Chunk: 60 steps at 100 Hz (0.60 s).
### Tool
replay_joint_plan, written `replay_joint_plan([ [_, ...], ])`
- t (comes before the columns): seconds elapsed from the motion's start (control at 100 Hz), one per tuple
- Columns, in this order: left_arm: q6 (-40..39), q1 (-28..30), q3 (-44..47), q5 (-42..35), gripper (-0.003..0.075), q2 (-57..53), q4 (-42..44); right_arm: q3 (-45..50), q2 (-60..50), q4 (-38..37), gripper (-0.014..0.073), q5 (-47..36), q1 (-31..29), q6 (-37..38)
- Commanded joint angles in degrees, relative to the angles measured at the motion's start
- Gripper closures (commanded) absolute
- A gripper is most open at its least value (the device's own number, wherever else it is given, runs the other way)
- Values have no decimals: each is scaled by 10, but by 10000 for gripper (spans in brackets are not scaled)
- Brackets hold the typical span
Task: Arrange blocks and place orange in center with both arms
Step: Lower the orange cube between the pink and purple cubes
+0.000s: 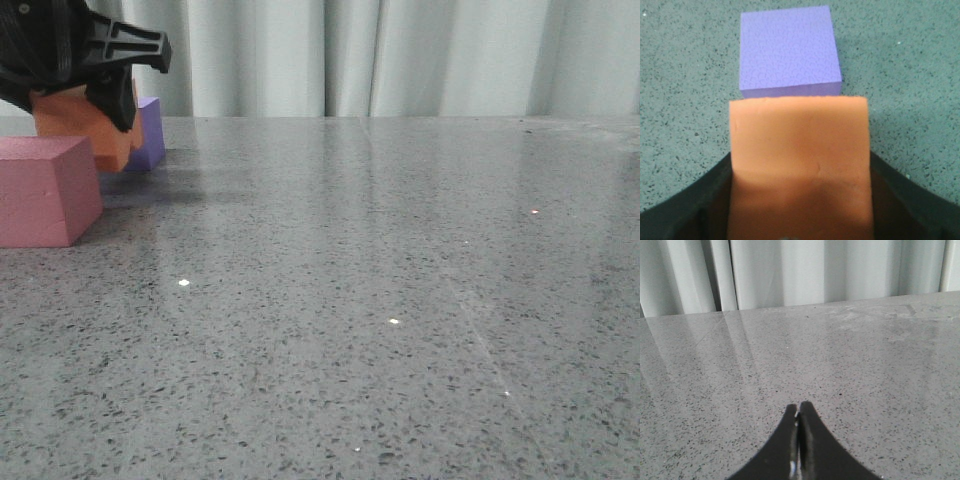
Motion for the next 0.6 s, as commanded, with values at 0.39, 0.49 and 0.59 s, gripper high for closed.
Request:
replay_joint_plan([
  [0.39, -3, 1, -14, -21, 468, 3, 13, -8, -14, 0, 661, -45, -4, -4],
  [0.49, -3, 1, -14, -19, 468, 8, 13, -8, -14, 0, 661, -45, -4, -4],
  [0.59, -3, 1, -14, -14, 468, 12, 12, -8, -14, 0, 661, -45, -4, -4],
])
